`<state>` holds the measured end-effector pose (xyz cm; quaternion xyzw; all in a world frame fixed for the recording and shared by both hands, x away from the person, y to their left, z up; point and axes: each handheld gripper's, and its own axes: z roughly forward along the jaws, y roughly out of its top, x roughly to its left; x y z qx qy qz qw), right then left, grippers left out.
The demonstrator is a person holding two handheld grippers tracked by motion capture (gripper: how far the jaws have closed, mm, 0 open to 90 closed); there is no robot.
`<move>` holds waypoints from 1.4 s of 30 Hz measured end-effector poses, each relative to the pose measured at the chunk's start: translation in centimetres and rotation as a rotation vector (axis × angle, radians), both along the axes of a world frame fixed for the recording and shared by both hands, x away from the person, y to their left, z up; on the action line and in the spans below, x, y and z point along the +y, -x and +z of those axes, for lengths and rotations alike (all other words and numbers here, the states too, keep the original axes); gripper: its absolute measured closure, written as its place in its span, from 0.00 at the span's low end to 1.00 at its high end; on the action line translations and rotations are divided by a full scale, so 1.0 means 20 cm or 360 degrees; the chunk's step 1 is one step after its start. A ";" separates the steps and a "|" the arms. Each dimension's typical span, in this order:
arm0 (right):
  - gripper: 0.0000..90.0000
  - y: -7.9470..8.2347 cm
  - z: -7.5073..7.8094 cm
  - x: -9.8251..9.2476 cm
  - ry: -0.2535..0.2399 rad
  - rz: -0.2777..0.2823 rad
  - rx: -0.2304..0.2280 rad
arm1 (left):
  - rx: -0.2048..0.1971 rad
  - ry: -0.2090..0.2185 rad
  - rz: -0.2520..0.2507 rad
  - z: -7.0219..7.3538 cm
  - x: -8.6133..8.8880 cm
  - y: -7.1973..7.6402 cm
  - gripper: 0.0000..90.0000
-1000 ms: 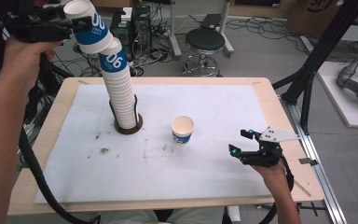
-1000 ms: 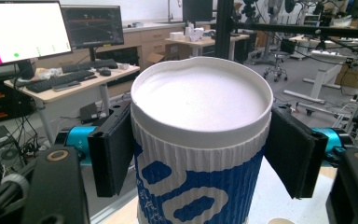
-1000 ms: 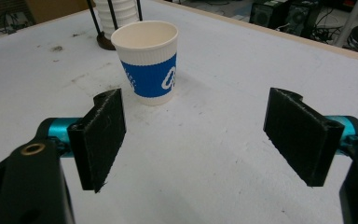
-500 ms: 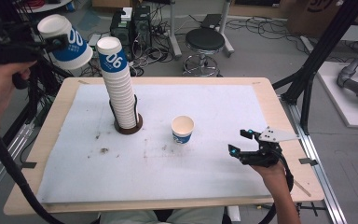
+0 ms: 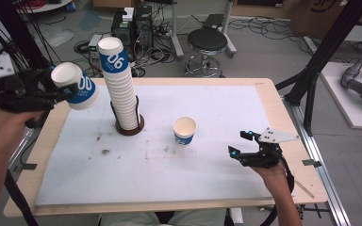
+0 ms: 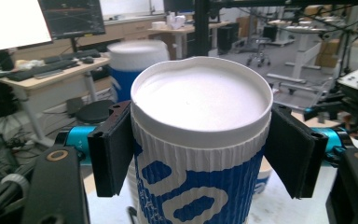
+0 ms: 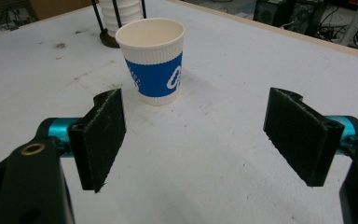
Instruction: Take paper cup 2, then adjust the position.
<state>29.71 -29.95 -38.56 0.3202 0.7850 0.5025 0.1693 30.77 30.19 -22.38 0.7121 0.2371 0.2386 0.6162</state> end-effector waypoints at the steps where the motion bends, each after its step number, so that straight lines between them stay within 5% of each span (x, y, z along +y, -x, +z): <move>1: 0.24 0.00 0.00 0.00 0.0002 0.0004 -0.0005 | 0.0003 -0.0006 -0.0007 -0.03 -0.01 0.01 0.33; 24: 0.24 -0.01 -0.02 0.03 0.0004 0.0023 0.0005 | 0.0097 -0.0068 -0.0240 -0.48 -0.37 0.01 0.33; 33: 0.24 -0.01 -0.01 0.04 0.0014 0.0019 -0.0014 | 0.0137 -0.0066 -0.0314 -0.58 -0.51 -0.01 0.33; 42: 0.22 0.00 0.00 0.04 0.0013 0.0031 -0.0037 | 0.0165 -0.0041 -0.0332 -0.64 -0.54 -0.02 0.33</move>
